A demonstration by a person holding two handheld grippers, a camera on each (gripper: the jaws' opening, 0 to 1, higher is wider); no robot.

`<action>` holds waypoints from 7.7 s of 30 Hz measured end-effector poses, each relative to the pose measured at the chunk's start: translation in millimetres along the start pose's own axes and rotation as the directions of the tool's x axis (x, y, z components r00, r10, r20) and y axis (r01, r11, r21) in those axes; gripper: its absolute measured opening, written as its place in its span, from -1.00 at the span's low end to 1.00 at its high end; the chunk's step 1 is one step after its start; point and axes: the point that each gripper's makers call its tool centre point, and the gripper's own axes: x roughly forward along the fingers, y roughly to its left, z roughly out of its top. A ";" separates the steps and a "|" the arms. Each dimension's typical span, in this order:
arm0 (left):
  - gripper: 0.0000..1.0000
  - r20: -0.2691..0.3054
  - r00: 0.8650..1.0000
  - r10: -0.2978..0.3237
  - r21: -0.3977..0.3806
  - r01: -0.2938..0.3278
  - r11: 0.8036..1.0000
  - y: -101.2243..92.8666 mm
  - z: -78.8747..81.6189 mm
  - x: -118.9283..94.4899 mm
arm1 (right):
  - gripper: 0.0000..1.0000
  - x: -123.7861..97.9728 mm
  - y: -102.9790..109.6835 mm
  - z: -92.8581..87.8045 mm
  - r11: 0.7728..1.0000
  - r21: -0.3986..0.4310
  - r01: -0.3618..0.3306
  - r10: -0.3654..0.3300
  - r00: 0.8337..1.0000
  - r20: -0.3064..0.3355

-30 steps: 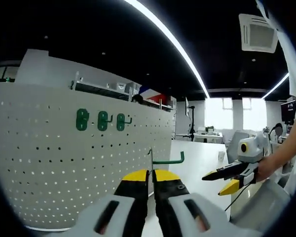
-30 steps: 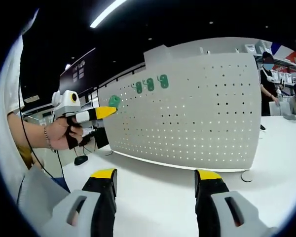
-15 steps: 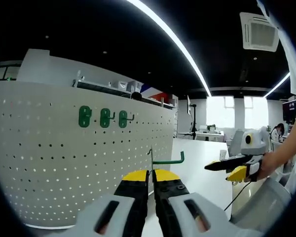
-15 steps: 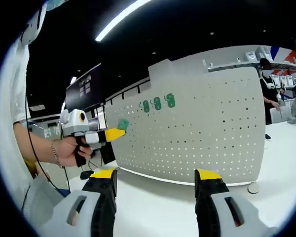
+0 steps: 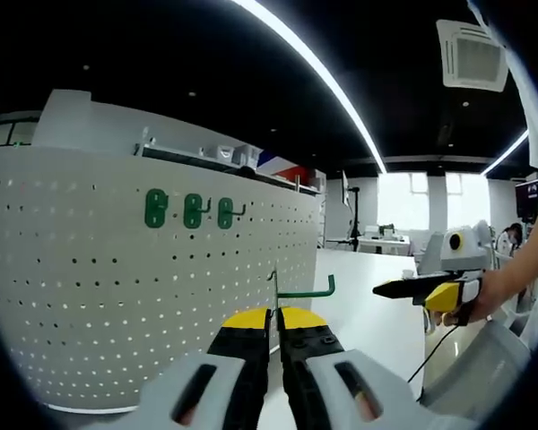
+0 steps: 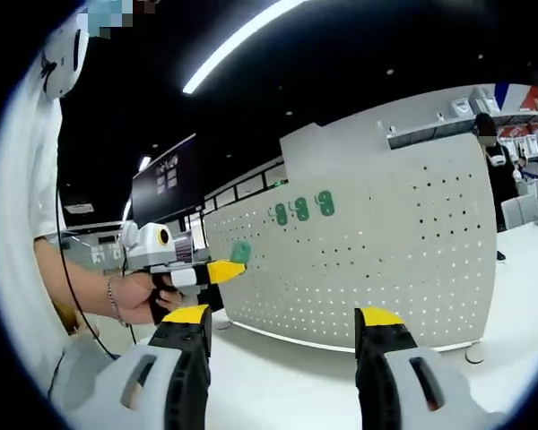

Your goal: Insert the hook assembly into the mounting plate slot until the hook locks in place.

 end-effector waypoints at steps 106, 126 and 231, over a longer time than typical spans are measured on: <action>-0.94 0.006 0.997 0.081 -0.017 -0.081 0.997 9.6 3.3 -10.1 | -0.88 129.5 67.0 15.9 0.972 0.039 -0.233 0.234 0.972 -0.008; -0.94 -0.001 0.996 0.089 -0.005 -0.089 0.996 8.0 1.2 -10.9 | -0.97 130.0 65.5 12.9 0.978 0.030 -0.208 0.208 0.978 -0.026; 0.43 -0.128 0.982 0.135 -0.013 -0.138 0.990 18.7 -27.6 -24.8 | -0.99 142.4 -101.4 104.4 0.928 -0.147 0.344 -0.339 0.939 0.055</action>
